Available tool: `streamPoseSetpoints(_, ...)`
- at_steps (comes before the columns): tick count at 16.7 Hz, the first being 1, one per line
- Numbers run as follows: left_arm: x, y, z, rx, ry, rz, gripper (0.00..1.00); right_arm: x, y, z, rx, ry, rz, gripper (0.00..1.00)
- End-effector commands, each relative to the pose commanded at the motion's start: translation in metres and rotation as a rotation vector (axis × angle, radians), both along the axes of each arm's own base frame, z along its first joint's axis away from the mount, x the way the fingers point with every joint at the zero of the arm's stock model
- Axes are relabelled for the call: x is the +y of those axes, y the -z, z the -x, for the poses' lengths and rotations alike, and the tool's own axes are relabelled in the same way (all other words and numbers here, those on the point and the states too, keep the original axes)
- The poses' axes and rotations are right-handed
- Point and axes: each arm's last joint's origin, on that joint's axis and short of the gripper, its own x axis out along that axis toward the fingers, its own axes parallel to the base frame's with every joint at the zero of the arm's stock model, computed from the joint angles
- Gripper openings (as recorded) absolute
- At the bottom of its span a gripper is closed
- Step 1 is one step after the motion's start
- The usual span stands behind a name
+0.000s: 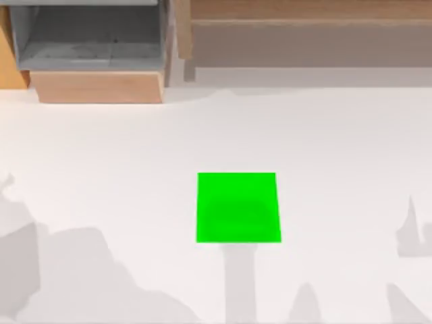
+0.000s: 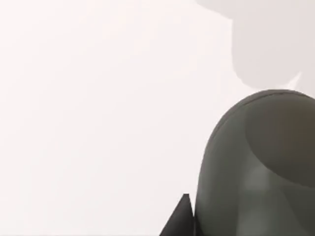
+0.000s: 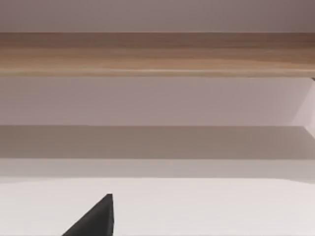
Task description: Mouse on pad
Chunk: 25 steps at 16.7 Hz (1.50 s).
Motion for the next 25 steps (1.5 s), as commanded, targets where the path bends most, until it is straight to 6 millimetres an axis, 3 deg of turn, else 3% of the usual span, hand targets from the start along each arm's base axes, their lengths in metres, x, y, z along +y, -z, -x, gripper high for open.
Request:
streamPoseSetpoints(5, -0.039, -0.01, -0.032, 0.02, 0.605, 0.052, 0.0, 0.0, 0.0, 0.0, 0.0, 0.0, 0.0, 1.0)
streamPoseSetpoints(9, -0.084, -0.017, -0.059, 0.025, 1.18, 0.103, 0.0, 0.0, 0.0, 0.0, 0.0, 0.0, 0.0, 1.0)
streamPoseSetpoints(16, -0.188, -0.018, -0.094, 0.005, 2.197, 0.186, 0.0, 0.0, 0.0, 0.0, 0.0, 0.0, 0.0, 1.0)
streamPoseSetpoints(24, -0.309, 0.002, -0.101, -0.042, 3.115, 0.214, 0.0, 0.0, 0.0, 0.0, 0.0, 0.0, 0.0, 1.0)
streamPoseSetpoints(25, -0.322, 0.005, -0.099, 0.046, -3.066, -0.199, 0.0, 0.0, 0.0, 0.0, 0.0, 0.0, 0.0, 1.0)
